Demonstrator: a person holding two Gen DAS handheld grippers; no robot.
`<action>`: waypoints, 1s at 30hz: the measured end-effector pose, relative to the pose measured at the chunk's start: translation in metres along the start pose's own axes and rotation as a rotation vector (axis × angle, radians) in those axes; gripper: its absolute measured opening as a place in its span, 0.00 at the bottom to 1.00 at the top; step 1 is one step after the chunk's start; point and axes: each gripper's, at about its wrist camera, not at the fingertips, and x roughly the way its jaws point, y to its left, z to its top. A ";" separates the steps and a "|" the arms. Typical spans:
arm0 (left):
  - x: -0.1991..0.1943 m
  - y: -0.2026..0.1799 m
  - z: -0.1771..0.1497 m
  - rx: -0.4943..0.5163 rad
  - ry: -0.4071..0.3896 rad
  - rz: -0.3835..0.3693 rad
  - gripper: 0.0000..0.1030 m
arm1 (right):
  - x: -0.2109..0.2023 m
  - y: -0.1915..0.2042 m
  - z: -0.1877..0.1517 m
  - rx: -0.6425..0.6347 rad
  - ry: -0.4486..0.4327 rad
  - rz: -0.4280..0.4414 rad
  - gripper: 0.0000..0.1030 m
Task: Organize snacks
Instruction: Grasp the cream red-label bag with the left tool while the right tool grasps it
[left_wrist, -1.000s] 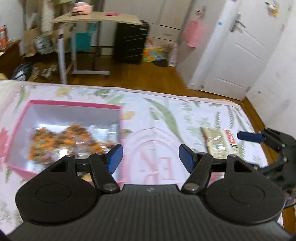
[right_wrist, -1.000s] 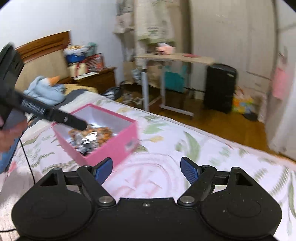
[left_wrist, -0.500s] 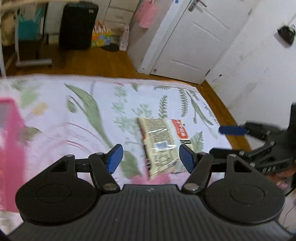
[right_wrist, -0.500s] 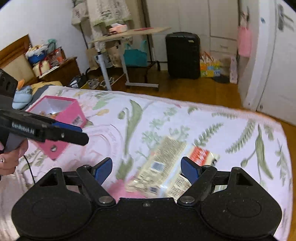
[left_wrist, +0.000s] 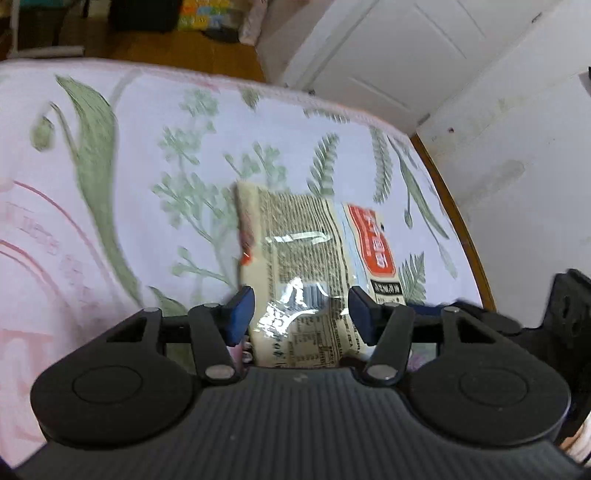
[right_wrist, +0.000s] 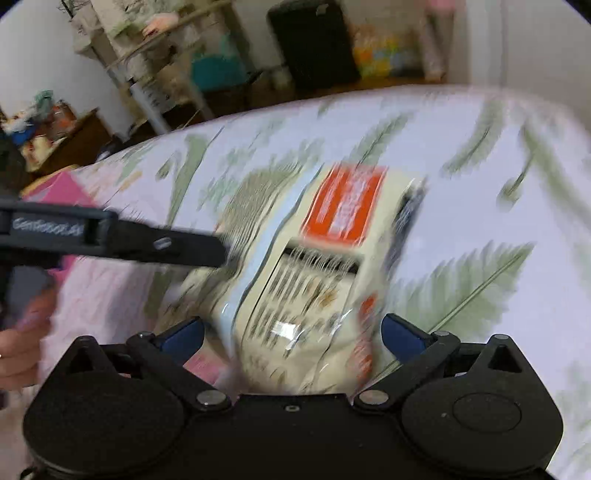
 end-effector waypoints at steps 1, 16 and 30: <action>0.007 0.002 -0.003 -0.012 0.014 -0.027 0.54 | -0.001 0.002 -0.005 -0.038 -0.032 -0.008 1.00; 0.009 0.013 -0.014 -0.147 -0.016 -0.054 0.55 | -0.003 0.024 -0.012 -0.146 -0.144 -0.111 0.92; -0.015 0.006 -0.019 -0.139 0.021 -0.011 0.57 | -0.029 0.054 -0.018 -0.164 -0.107 -0.122 0.83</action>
